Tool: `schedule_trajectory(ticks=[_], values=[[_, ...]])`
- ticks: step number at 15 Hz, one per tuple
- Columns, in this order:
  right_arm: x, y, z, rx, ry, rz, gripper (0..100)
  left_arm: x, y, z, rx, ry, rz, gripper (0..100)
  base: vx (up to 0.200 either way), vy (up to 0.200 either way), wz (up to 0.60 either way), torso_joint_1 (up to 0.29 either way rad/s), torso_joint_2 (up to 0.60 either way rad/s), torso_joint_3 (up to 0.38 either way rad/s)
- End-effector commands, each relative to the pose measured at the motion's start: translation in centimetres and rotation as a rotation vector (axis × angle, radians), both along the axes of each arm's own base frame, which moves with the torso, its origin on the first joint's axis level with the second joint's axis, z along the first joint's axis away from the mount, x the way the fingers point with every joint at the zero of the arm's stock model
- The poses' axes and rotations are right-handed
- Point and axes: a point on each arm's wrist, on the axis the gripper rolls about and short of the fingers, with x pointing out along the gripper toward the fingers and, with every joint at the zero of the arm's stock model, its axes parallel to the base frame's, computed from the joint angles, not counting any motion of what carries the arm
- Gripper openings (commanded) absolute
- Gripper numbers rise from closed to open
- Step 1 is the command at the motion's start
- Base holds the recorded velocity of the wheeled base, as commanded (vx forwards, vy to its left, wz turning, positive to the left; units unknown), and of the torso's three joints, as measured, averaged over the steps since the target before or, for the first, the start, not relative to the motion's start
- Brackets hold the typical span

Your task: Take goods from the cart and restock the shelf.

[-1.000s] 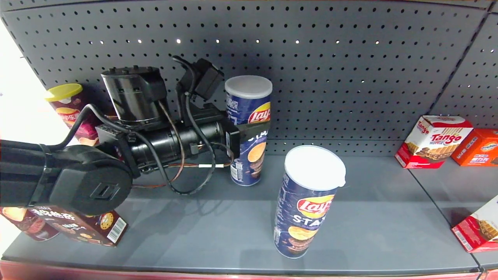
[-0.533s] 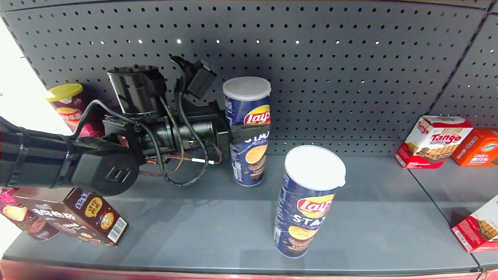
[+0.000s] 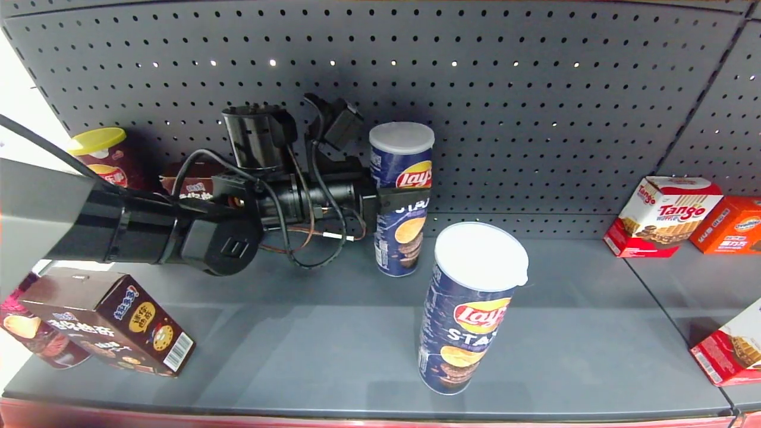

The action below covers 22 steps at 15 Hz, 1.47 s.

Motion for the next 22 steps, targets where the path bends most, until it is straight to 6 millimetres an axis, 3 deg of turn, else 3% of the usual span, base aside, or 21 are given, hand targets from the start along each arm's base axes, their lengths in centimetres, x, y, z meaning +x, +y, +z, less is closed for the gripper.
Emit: schedule_trajectory(ticks=[1, 6, 19, 20, 22], values=[[0.0, 0.0, 0.0, 0.000, 0.002, 0.000, 100, 0.5, -0.8, -1.1, 0.010, 0.019, -0.010, 0, 0.000, 0.000, 0.00, 0.000, 0.00, 0.000], [0.0, 0.0, 0.0, 0.000, 0.002, 0.000, 100, 1.6, -1.8, -1.2, -0.001, -0.003, -0.018, 0, 0.000, 0.000, 0.00, 0.000, 0.00, 0.000], [0.0, 0.0, 0.0, 0.000, 0.002, 0.001, 100, 2.0, -2.7, -2.4, 0.010, 0.005, 0.007, 0, 0.000, 0.000, 0.00, 0.000, 0.00, 0.000], [0.0, 0.0, 0.0, 0.000, 0.002, 0.001, 100, 2.0, -2.7, -2.4, 0.010, 0.005, 0.007, 100, 0.000, 0.000, 0.00, 0.000, 0.00, 0.000], [0.0, 0.0, 0.0, 0.000, 0.002, 0.001, 100, 2.0, -2.7, -2.6, 0.018, -0.007, 0.008, 100, 0.000, 0.000, 0.00, 0.000, 0.00, 0.000]])
